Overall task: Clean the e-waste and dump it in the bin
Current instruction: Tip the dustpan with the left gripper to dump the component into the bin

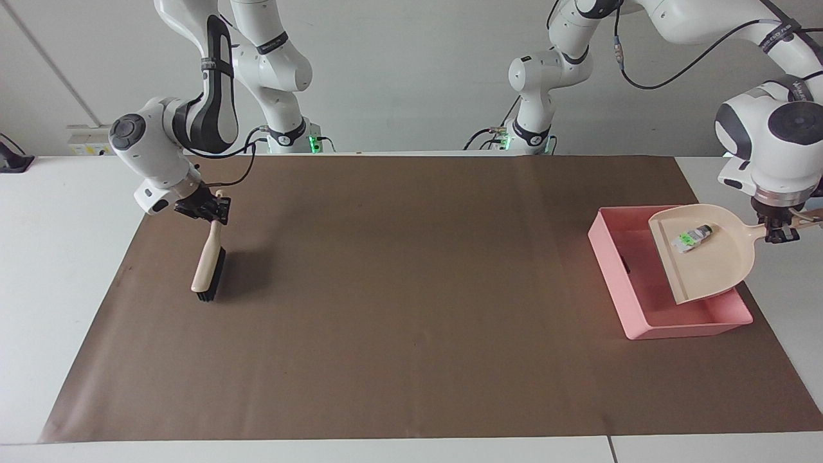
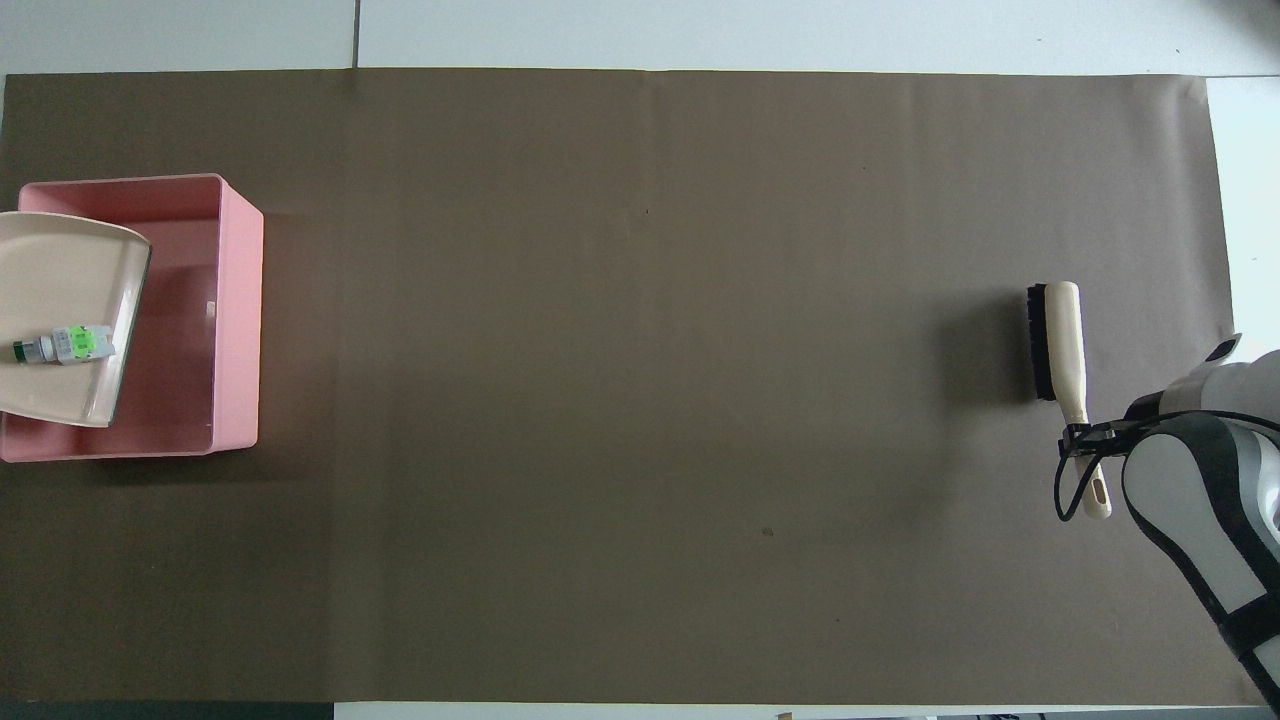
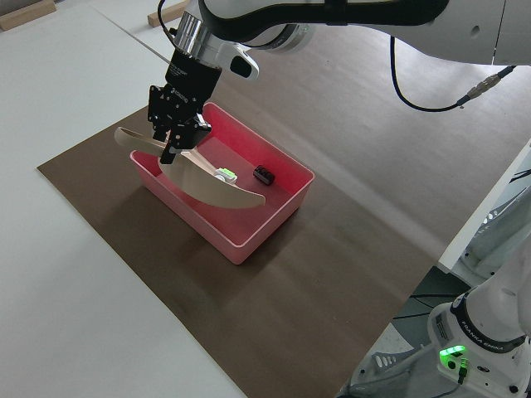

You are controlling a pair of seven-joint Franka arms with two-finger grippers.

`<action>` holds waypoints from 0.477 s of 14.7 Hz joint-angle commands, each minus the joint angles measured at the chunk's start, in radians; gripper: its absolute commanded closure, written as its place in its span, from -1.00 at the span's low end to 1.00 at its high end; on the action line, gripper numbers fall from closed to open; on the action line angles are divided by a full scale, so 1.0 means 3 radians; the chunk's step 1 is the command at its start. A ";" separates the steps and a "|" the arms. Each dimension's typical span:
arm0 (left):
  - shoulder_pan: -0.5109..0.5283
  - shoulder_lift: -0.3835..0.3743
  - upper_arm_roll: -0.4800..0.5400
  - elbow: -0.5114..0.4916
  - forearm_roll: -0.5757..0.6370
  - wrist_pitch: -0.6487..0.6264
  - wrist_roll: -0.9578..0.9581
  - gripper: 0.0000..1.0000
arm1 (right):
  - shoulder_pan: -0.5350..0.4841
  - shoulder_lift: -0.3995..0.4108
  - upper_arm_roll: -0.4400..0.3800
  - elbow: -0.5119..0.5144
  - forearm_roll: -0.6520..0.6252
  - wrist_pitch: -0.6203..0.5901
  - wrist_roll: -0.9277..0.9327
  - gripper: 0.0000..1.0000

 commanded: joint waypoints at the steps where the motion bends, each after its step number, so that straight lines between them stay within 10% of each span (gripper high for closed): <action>1: -0.0094 -0.0153 0.0032 -0.0004 0.0193 -0.0200 -0.0011 1.00 | -0.0034 -0.0081 0.0032 -0.0124 -0.0043 0.0093 -0.0096 0.86; 4: -0.0145 -0.0367 0.0002 0.0026 0.0255 -0.0389 0.0000 1.00 | -0.0023 -0.0086 0.0032 -0.0124 -0.0048 0.0088 -0.0138 0.33; 6: -0.0247 -0.0444 0.0007 0.0026 0.0295 -0.0548 -0.0021 1.00 | -0.0008 -0.0086 0.0032 -0.0099 -0.0048 0.0037 -0.0143 -0.77; 7: -0.0268 -0.0490 0.0002 0.0031 0.0321 -0.0604 -0.0021 1.00 | 0.0053 -0.0081 0.0037 -0.0058 -0.0048 0.0006 -0.0143 -1.00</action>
